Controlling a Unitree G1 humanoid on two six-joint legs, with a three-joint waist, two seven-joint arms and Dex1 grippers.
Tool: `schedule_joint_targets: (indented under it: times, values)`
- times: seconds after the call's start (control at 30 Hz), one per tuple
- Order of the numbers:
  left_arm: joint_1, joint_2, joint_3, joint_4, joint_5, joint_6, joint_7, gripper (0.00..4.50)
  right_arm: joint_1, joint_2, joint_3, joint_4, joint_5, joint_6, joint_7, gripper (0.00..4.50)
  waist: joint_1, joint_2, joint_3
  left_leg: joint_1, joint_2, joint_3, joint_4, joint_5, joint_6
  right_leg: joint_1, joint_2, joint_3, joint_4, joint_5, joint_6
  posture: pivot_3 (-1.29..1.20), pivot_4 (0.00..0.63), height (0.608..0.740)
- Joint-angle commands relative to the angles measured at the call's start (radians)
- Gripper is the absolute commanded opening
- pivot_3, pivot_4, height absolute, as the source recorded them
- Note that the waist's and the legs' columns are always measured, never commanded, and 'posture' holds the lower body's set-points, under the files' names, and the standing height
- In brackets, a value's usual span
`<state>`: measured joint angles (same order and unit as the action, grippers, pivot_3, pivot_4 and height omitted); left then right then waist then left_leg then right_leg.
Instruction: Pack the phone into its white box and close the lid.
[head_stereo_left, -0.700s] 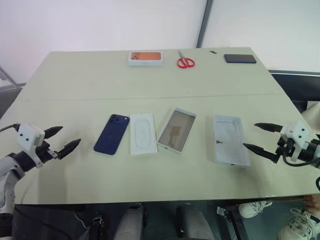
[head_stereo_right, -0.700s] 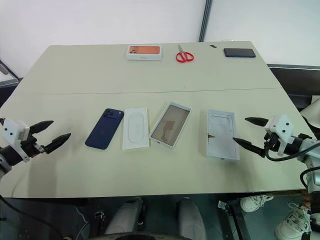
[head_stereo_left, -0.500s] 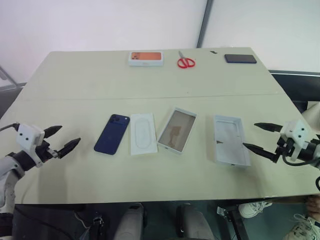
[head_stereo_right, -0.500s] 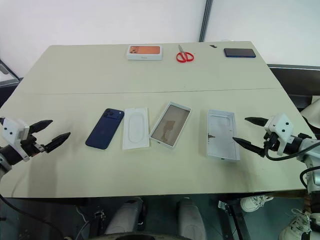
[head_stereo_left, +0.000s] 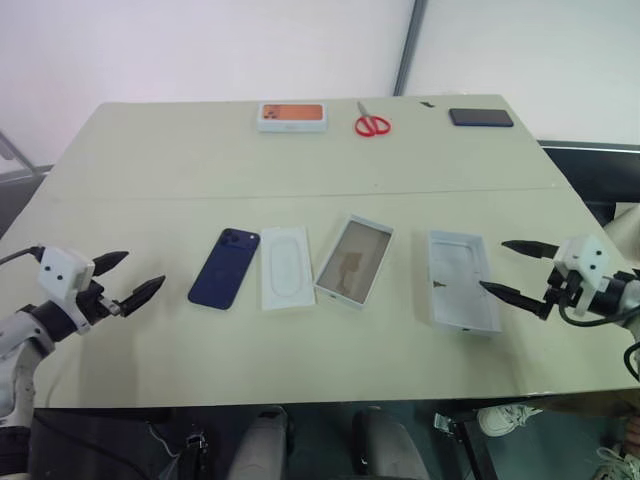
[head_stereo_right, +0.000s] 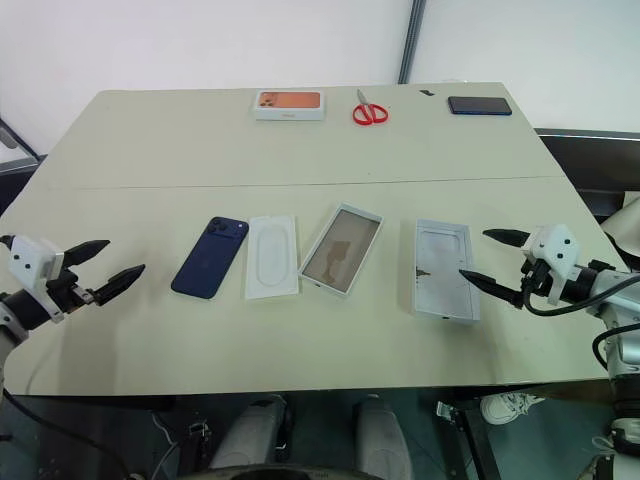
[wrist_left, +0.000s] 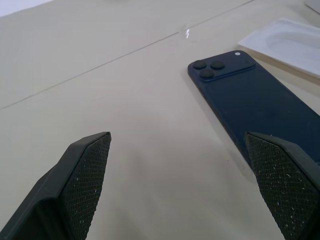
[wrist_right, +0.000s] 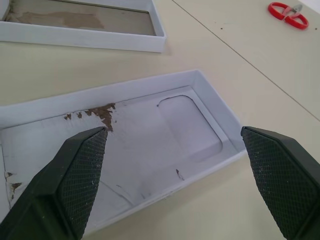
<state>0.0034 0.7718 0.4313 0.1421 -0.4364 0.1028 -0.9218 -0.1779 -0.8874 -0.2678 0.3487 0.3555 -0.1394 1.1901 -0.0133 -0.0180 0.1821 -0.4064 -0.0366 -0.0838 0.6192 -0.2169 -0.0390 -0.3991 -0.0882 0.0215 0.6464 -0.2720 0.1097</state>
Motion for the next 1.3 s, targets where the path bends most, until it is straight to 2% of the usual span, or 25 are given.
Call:
schedule_joint_targets:
  times: [0.03,0.27,0.37,0.53,0.67,0.87,0.97,1.13,1.3]
  values:
    - [-0.01,-0.004,-0.004,-0.03,-0.016,0.015,-0.005,4.5,-0.007,-0.001,-0.009,-0.035,0.004,-0.004,-0.007,4.47,0.0,0.0,0.0,0.0,0.0,0.0,0.0,0.0,0.0,0.0,0.0,0.0,0.0,0.0,0.0,0.0,0.15,0.74]
    - [-0.012,-0.002,-0.014,-0.048,-0.026,0.056,-0.009,4.5,0.0,-0.003,-0.004,-0.04,0.002,-0.007,-0.01,4.47,-0.001,0.0,0.0,0.0,0.0,0.0,0.0,0.0,0.0,0.0,0.0,0.0,0.0,0.0,0.0,0.0,0.15,0.74]
    - [-0.021,0.007,-0.02,-0.067,-0.048,0.135,-0.011,4.5,-0.003,-0.003,0.005,-0.051,-0.004,-0.01,-0.01,4.47,0.0,0.0,0.0,0.0,0.0,0.0,0.0,0.0,0.0,0.0,0.0,0.0,0.0,0.0,0.0,0.0,0.15,0.74]
    - [-0.058,-0.007,-0.068,-0.193,-0.102,0.346,0.052,4.5,-0.057,0.006,0.051,-0.129,-0.016,0.033,-0.027,4.47,-0.001,0.0,0.0,0.0,0.0,0.0,0.0,0.0,0.0,0.0,0.0,0.0,0.0,0.0,0.001,0.0,0.15,0.74]
    - [-0.15,-0.066,-0.084,-0.237,-0.197,0.505,0.116,4.5,-0.117,0.037,0.111,-0.198,-0.022,0.073,-0.041,4.47,0.0,0.0,0.0,0.0,0.0,-0.001,0.0,0.0,0.0,0.0,0.0,0.0,0.001,0.001,0.001,0.0,0.15,0.74]
    - [-0.256,-0.132,-0.171,-0.287,-0.284,0.739,0.193,4.5,-0.196,0.102,0.212,-0.261,-0.068,0.094,-0.068,4.47,0.0,0.0,0.0,0.0,-0.001,-0.001,0.001,0.0,0.0,0.0,0.0,0.0,0.001,0.001,0.001,0.0,0.15,0.74]
    - [-0.283,-0.136,-0.22,-0.297,-0.262,0.781,0.208,4.5,-0.224,0.124,0.236,-0.276,-0.074,0.108,-0.076,4.47,-0.001,0.0,0.0,0.0,-0.001,-0.001,0.002,0.0,0.0,0.0,0.001,-0.001,0.002,0.001,0.001,0.0,0.15,0.74]
    - [-0.309,-0.195,-0.276,-0.339,-0.243,0.842,0.302,4.5,-0.234,0.151,0.258,-0.272,-0.083,0.1,-0.085,4.47,0.0,0.0,0.0,0.0,-0.001,-0.001,0.002,0.0,0.0,0.0,0.001,-0.001,0.002,0.001,0.001,0.0,0.15,0.74]
    - [-0.32,-0.184,-0.296,-0.334,-0.258,0.967,0.339,4.5,-0.228,0.161,0.255,-0.268,-0.087,0.096,-0.094,4.47,0.0,0.0,0.0,0.0,-0.001,-0.001,0.002,0.0,0.0,0.0,0.001,-0.001,0.002,0.001,0.001,0.0,0.15,0.74]
